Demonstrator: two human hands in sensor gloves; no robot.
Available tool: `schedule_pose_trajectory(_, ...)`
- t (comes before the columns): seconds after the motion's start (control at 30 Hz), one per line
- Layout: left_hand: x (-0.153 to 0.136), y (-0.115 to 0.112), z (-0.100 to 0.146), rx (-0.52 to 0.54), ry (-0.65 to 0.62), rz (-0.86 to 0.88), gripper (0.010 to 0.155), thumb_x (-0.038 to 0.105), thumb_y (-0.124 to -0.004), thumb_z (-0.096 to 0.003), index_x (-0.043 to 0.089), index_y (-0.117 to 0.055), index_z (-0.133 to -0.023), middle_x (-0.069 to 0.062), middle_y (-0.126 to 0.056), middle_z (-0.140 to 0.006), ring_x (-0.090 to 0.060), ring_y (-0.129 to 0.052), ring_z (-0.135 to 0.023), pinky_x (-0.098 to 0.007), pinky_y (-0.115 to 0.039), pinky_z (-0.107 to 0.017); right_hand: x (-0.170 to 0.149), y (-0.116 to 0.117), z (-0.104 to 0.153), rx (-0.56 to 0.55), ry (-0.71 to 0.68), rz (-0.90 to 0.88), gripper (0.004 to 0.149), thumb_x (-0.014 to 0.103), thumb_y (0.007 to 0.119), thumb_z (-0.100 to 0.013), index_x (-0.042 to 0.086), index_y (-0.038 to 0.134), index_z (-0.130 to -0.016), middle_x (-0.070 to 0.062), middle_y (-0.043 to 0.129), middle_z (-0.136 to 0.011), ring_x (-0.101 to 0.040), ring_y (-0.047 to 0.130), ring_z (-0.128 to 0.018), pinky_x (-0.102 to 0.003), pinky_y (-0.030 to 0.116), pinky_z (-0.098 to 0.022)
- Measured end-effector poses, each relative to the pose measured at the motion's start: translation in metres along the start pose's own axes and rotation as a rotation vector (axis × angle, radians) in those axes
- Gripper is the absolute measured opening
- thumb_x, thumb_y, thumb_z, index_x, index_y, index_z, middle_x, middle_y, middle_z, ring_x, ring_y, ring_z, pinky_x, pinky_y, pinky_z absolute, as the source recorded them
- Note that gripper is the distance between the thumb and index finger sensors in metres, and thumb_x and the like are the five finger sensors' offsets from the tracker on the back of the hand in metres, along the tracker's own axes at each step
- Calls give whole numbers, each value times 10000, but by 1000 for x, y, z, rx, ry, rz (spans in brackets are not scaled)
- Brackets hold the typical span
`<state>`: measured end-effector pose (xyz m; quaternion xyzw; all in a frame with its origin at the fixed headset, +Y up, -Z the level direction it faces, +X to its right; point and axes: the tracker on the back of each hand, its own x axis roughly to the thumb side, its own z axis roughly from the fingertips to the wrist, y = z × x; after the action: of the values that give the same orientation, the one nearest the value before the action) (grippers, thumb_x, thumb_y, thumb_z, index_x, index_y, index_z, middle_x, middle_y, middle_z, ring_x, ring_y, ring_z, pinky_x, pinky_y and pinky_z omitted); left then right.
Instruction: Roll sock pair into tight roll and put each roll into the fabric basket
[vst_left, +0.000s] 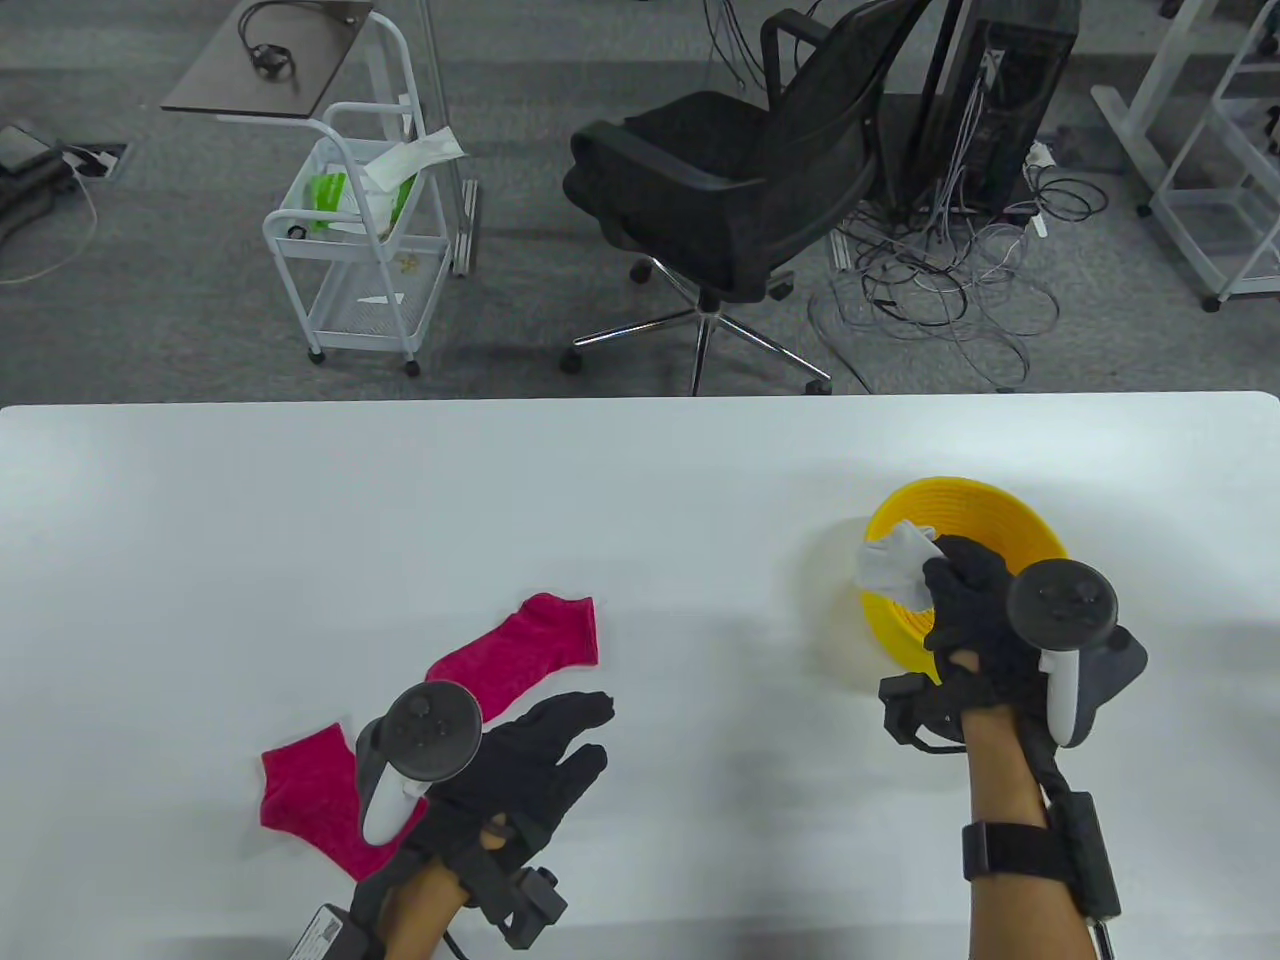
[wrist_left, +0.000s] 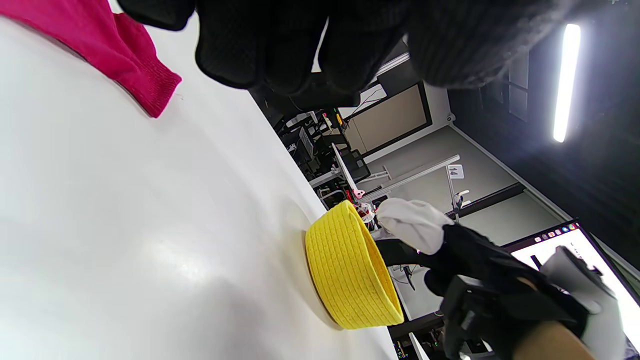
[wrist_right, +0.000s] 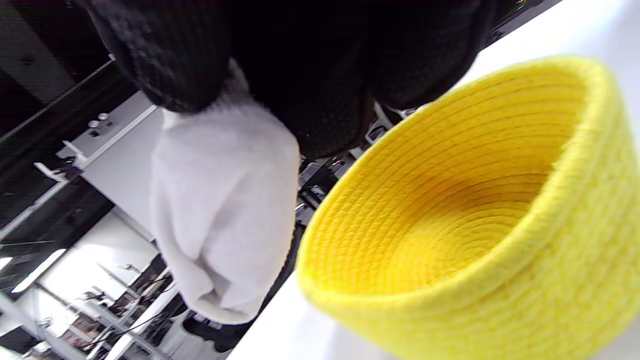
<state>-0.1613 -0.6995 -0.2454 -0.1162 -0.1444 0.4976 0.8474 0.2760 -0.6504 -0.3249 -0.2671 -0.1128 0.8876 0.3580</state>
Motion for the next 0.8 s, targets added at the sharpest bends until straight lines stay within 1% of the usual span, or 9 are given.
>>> schedule_pose_trajectory(0.13,0,0,0,-11,5,-4,640,495,-763,-398,227,-726,-978,-126,-707,-1046,-380,-741,-967,-570,-544,-694,-15,10,-12,-28,48,70,440,442,836,-416,331,800,-841,62,944,-831,-121,1013,-678,-435,825,-548)
schedule_pose_trajectory(0.23,-2,-1,-2,-16,14,-9,640,496,-762,-398,226,-728,-977,-125,-709,-1046,-378,-739,-970,-568,-543,-695,-22,16,-18,-32,92,89,442,448,826,-422,339,790,-849,71,936,-844,-115,1008,-695,-433,819,-563)
schedule_pose_trajectory(0.3,-3,-1,-2,-20,23,-8,639,495,-762,-397,227,-728,-976,-128,-709,-1045,-378,-738,-970,-569,-542,-695,-24,18,-21,-54,96,89,444,447,823,-423,336,786,-852,69,934,-847,-118,1005,-699,-436,817,-565)
schedule_pose_trajectory(0.47,-5,0,-3,-20,35,-1,641,495,-762,-397,225,-729,-977,-130,-709,-1046,-381,-736,-971,-570,-538,-696,-30,25,-29,-23,159,136,449,457,800,-434,346,770,-868,77,917,-873,-121,992,-731,-443,802,-590)
schedule_pose_trajectory(0.57,-5,0,-3,-20,39,-1,641,496,-761,-398,225,-728,-977,-129,-708,-1047,-383,-734,-972,-569,-538,-696,-31,27,-31,-22,171,174,477,470,774,-443,342,740,-901,67,878,-924,-141,962,-787,-460,775,-623)
schedule_pose_trajectory(0.67,-5,0,-3,-24,43,0,641,496,-761,-398,224,-728,-978,-129,-708,-1046,-382,-734,-972,-569,-537,-697,-32,25,-31,-25,158,206,555,506,735,-446,350,639,-970,57,757,-1028,-181,857,-916,-479,715,-678)
schedule_pose_trajectory(0.8,-5,0,-3,-22,44,3,641,496,-760,-398,225,-728,-978,-130,-709,-1045,-383,-732,-973,-570,-534,-698,-29,20,-29,-9,118,198,584,537,718,-440,353,612,-984,51,683,-1073,-209,774,-982,-498,660,-710)
